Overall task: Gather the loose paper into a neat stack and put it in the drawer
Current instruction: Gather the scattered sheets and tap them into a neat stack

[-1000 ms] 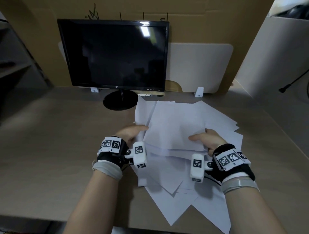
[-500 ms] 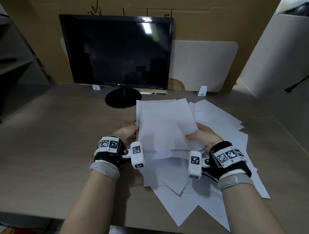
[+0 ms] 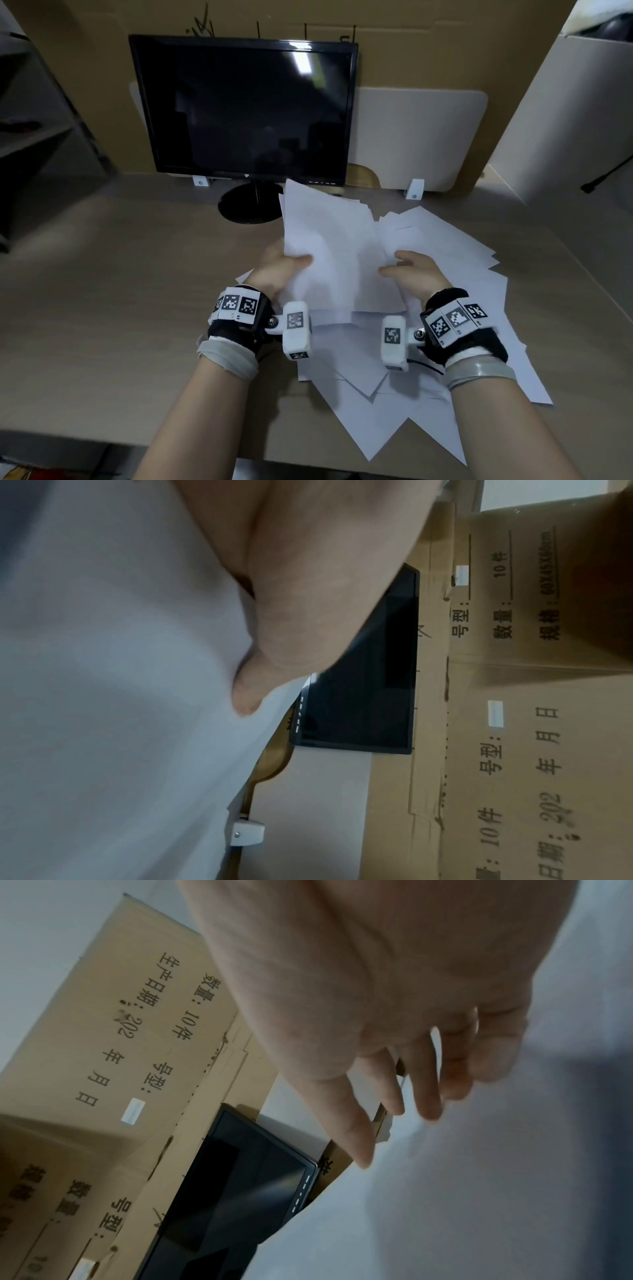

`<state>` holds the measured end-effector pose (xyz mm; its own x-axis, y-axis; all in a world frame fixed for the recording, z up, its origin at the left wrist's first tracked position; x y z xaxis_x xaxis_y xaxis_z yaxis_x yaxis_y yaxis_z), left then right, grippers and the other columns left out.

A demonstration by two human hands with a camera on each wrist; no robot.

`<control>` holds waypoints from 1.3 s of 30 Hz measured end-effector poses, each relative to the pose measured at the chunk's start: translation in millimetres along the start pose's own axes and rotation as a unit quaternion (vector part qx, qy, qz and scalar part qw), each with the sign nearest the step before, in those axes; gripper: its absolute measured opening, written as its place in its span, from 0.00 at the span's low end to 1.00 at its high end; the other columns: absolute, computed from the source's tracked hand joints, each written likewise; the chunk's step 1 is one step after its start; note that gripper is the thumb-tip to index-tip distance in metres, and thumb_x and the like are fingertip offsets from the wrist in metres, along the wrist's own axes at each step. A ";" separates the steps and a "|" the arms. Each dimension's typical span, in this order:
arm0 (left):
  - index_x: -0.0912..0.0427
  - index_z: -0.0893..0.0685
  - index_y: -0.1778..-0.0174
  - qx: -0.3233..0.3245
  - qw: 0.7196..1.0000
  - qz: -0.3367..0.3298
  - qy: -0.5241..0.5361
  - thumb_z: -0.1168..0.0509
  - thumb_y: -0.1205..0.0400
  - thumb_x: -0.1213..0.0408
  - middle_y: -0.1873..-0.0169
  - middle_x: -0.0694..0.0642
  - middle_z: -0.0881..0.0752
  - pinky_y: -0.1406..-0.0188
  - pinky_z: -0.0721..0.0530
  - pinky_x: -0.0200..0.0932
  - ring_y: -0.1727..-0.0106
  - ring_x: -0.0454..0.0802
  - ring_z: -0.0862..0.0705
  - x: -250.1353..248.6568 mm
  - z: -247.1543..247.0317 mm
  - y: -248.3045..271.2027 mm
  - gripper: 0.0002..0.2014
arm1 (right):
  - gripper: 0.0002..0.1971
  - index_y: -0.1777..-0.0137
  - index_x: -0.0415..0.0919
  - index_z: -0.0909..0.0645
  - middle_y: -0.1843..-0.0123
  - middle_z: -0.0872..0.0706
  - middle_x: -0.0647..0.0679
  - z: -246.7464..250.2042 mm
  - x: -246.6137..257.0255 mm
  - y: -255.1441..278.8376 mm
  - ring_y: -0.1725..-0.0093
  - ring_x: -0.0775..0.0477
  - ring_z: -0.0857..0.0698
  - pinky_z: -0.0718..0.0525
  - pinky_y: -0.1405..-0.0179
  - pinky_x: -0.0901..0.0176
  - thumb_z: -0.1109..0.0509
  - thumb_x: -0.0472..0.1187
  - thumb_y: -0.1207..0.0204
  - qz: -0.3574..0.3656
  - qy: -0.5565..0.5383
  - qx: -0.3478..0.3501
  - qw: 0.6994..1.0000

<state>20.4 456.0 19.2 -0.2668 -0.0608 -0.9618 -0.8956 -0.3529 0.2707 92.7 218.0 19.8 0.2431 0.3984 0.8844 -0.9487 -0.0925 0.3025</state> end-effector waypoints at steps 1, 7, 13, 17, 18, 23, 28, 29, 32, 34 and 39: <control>0.55 0.17 0.36 0.005 1.000 -0.014 0.015 0.27 0.17 0.70 0.44 0.56 0.07 0.42 0.10 0.58 0.46 0.58 0.08 -2.9 -0.8 3.1 0.15 | 0.38 0.17 0.37 0.34 0.23 0.25 0.42 3.0 -1.5 0.6 0.26 0.42 0.24 0.27 0.28 0.54 0.22 0.41 0.25 -0.004 0.004 -0.009 1.000; 0.56 0.19 0.32 0.017 0.993 -0.083 0.082 0.29 0.17 0.72 0.45 0.55 0.06 0.46 0.10 0.54 0.45 0.56 0.07 -28.7 -8.0 30.1 0.18 | 0.31 0.41 0.39 0.13 0.45 0.09 0.45 8.1 -10.0 20.1 0.51 0.41 0.11 0.13 0.50 0.48 0.22 0.64 0.34 -0.051 -0.085 0.082 0.992; 0.58 0.19 0.30 -0.002 0.982 -0.123 0.142 0.29 0.15 0.69 0.42 0.57 0.07 0.50 0.10 0.53 0.43 0.57 0.07 -46.3 -0.3 64.6 0.17 | 0.34 0.54 0.39 0.14 0.64 0.11 0.42 12.6 -9.2 59.7 0.66 0.43 0.12 0.12 0.54 0.49 0.36 0.74 0.27 -0.060 -0.153 0.183 0.969; 0.59 0.19 0.30 -0.023 0.970 -0.145 0.194 0.29 0.15 0.69 0.40 0.58 0.08 0.45 0.09 0.55 0.41 0.58 0.08 -55.9 9.3 83.5 0.16 | 0.49 0.43 0.30 0.19 0.57 0.08 0.35 14.1 -11.0 77.1 0.62 0.37 0.09 0.12 0.60 0.49 0.41 0.81 0.32 -0.090 -0.155 0.169 0.969; 0.59 0.19 0.29 -0.029 0.967 -0.148 0.207 0.29 0.15 0.68 0.39 0.58 0.09 0.46 0.09 0.55 0.41 0.58 0.08 -57.8 10.6 86.9 0.17 | 0.51 0.39 0.28 0.20 0.53 0.08 0.32 13.8 -12.5 79.0 0.59 0.35 0.09 0.12 0.60 0.49 0.42 0.82 0.32 -0.097 -0.150 0.164 0.970; 0.60 0.22 0.26 -0.055 0.950 -0.166 0.257 0.31 0.14 0.69 0.36 0.60 0.10 0.41 0.10 0.59 0.39 0.59 0.09 -59.6 22.1 97.0 0.19 | 0.45 0.34 0.27 0.21 0.61 0.09 0.32 7.7 -18.1 93.3 0.68 0.37 0.10 0.13 0.71 0.55 0.42 0.74 0.23 -0.117 -0.153 0.174 0.966; 0.59 0.22 0.25 -0.111 0.941 -0.153 0.281 0.31 0.13 0.68 0.37 0.56 0.10 0.53 0.08 0.48 0.40 0.55 0.08 -40.4 39.9 104.3 0.19 | 0.41 0.29 0.30 0.27 0.60 0.08 0.31 -16.8 -11.0 108.1 0.72 0.40 0.10 0.15 0.79 0.61 0.45 0.70 0.19 -0.124 -0.111 0.221 0.961; 0.59 0.22 0.26 -0.121 0.939 -0.149 0.284 0.31 0.13 0.68 0.37 0.56 0.10 0.56 0.08 0.46 0.41 0.54 0.08 -35.8 43.6 105.9 0.19 | 0.40 0.27 0.31 0.29 0.61 0.08 0.31 -21.6 -10.1 109.0 0.72 0.39 0.10 0.15 0.79 0.61 0.45 0.69 0.18 -0.125 -0.119 0.226 0.959; 0.59 0.23 0.25 -0.136 0.937 -0.141 0.288 0.31 0.13 0.68 0.37 0.56 0.10 0.57 0.08 0.46 0.44 0.51 0.08 -26.4 53.3 111.3 0.20 | 0.38 0.22 0.36 0.33 0.53 0.09 0.27 -35.0 -4.9 113.8 0.62 0.34 0.07 0.11 0.75 0.56 0.46 0.68 0.17 -0.121 -0.176 0.275 0.937; 0.58 0.23 0.25 -0.145 0.936 -0.130 0.291 0.31 0.13 0.67 0.37 0.57 0.10 0.54 0.07 0.50 0.45 0.52 0.07 -21.5 58.2 113.6 0.20 | 0.34 0.22 0.44 0.37 0.44 0.12 0.24 -45.4 0.1 116.7 0.50 0.28 0.09 0.07 0.62 0.48 0.47 0.68 0.17 -0.111 -0.232 0.324 0.911; 0.58 0.22 0.26 -0.124 0.938 -0.136 0.292 0.31 0.13 0.68 0.35 0.60 0.11 0.38 0.11 0.61 0.37 0.59 0.10 -18.6 63.7 119.8 0.19 | 0.21 0.23 0.48 0.29 0.40 0.17 0.41 -63.6 14.9 106.6 0.44 0.36 0.19 0.18 0.35 0.42 0.38 0.52 0.14 -0.010 -0.389 0.210 0.897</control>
<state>-104.6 474.3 72.0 0.2651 -0.4139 -0.8709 -0.7731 -0.6310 0.0646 -17.7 272.1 42.6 0.4818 -0.3378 0.8085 -0.8222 -0.4933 0.2839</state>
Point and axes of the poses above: each hand's wrist, its own y-axis away from the middle knuckle, its own z-axis out of the back of the hand, x = y × z, the point moved 2 cm from there along -y, towards the middle knuckle
